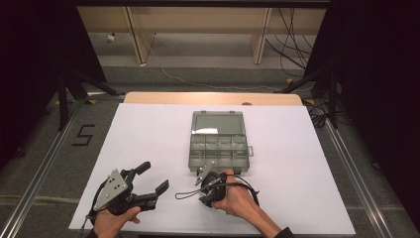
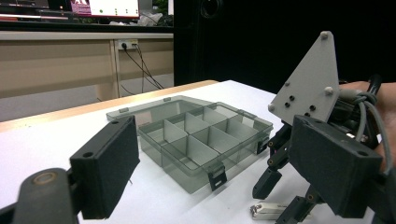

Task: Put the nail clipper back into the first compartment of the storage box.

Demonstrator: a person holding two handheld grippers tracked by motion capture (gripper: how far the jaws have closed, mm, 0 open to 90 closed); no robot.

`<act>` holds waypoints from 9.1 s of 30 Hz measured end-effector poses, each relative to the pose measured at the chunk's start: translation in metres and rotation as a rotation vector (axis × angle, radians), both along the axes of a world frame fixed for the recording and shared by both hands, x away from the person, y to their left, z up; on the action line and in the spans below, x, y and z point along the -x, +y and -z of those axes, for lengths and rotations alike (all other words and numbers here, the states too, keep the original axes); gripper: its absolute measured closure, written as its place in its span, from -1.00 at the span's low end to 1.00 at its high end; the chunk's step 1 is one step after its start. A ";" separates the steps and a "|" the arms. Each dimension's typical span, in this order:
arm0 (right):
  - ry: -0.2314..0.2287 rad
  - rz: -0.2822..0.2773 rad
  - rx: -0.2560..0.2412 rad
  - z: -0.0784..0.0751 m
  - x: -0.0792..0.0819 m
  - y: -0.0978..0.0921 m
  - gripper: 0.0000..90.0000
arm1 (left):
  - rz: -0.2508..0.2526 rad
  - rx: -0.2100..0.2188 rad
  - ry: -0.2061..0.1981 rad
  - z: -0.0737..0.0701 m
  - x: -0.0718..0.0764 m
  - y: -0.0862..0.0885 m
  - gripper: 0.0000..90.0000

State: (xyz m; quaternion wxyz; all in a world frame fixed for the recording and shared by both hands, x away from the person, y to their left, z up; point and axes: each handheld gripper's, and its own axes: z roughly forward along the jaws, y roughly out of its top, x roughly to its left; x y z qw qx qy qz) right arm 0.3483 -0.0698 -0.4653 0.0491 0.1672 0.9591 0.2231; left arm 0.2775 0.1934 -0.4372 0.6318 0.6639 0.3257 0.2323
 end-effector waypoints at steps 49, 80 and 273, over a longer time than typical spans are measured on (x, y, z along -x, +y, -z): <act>-0.130 0.008 -0.148 -0.025 -0.002 -0.011 0.71 | 0.002 0.002 -0.001 -0.001 0.000 0.001 -0.65; -0.246 0.099 -0.251 -0.055 -0.033 -0.020 0.71 | 0.004 0.001 -0.001 0.000 0.000 0.001 -0.65; -0.333 0.274 -0.597 -0.103 -0.028 -0.069 -0.48 | 0.012 0.002 -0.003 0.002 0.000 -0.001 -0.65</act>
